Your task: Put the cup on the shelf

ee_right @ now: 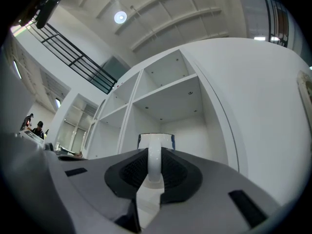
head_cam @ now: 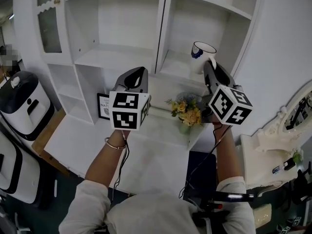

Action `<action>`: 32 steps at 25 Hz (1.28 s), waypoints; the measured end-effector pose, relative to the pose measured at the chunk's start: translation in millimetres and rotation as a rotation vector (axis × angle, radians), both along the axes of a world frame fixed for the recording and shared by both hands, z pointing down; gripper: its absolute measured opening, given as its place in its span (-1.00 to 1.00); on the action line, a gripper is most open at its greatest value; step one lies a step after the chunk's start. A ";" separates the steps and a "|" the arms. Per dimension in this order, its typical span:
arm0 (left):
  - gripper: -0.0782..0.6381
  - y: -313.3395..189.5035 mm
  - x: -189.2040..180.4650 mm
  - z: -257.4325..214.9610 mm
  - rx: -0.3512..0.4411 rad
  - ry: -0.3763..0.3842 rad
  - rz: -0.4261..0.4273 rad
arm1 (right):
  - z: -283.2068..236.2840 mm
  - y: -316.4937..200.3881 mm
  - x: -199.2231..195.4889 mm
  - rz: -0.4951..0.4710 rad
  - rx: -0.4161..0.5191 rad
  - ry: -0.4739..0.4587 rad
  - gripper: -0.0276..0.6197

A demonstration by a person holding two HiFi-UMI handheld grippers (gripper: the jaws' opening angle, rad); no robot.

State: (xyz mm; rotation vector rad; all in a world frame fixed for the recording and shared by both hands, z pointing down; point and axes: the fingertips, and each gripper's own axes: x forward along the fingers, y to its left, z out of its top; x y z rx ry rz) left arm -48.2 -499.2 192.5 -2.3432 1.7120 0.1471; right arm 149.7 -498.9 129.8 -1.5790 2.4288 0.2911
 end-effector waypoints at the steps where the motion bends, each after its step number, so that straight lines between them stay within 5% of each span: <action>1: -0.76 -0.3 -2.9 -0.7 0.001 -0.003 -0.008 | -0.8 -4.3 -0.9 -0.005 -0.007 0.000 -0.69; 32: -0.76 -37.1 -26.0 -10.2 -0.038 0.033 -0.047 | 9.6 -131.2 -35.9 -0.050 -0.257 0.145 -0.69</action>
